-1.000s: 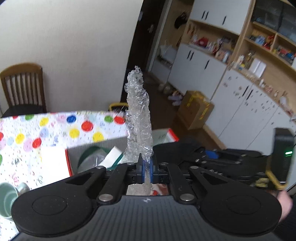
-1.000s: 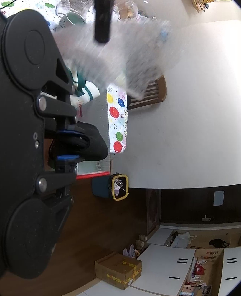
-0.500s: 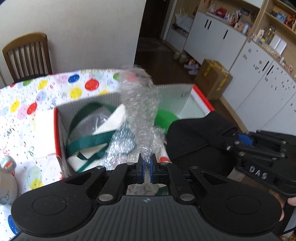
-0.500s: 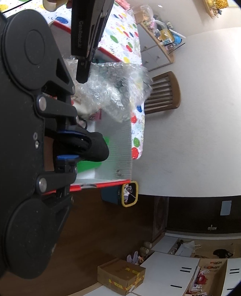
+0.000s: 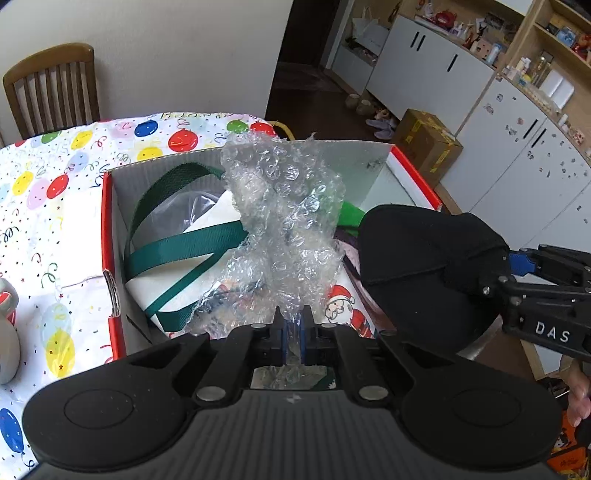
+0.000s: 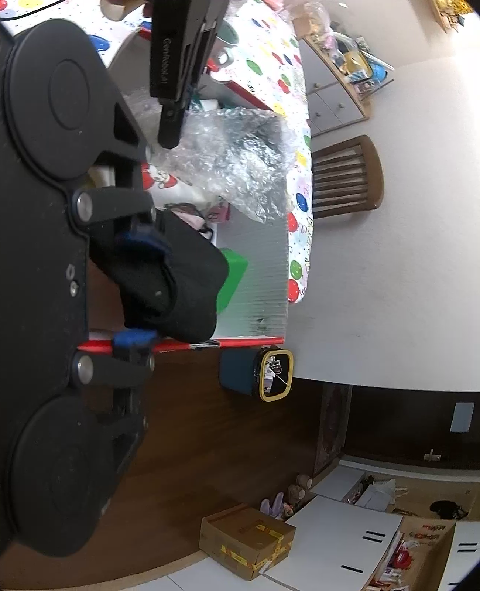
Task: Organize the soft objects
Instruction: 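Open both tools to drop the mask and bubble wrap into the box, then move both tools back from the shoebox toward the towel and white napkin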
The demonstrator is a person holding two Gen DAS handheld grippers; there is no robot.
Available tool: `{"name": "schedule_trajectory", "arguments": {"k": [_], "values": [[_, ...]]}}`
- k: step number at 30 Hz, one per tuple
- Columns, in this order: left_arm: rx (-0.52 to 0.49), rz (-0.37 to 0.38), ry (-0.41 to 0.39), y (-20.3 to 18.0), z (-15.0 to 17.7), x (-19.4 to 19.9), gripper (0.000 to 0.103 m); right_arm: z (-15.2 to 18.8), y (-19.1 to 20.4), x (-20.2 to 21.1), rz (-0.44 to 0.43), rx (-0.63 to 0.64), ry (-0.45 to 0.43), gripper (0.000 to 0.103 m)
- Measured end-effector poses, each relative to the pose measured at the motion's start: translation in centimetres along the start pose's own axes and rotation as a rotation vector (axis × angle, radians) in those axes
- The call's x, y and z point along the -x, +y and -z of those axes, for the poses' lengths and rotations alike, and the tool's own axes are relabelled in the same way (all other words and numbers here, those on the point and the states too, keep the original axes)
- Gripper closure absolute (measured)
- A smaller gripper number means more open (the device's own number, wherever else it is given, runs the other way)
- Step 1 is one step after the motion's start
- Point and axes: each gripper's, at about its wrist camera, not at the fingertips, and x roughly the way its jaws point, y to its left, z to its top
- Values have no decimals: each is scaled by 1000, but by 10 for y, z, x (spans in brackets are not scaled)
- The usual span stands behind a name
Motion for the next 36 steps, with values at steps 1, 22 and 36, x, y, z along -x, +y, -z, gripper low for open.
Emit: {"name": "schedule_trajectory", "arguments": {"k": [1, 22, 36], "values": [[-4, 2, -3, 0, 1, 1, 97, 1, 0, 1, 4, 5, -1, 46], [-56, 21, -111, -11, 22, 43, 31, 1, 7, 48, -2, 87, -87, 0], [-15, 32, -252, 15, 49, 124, 20, -14, 47, 105, -140, 58, -194, 0]]}}
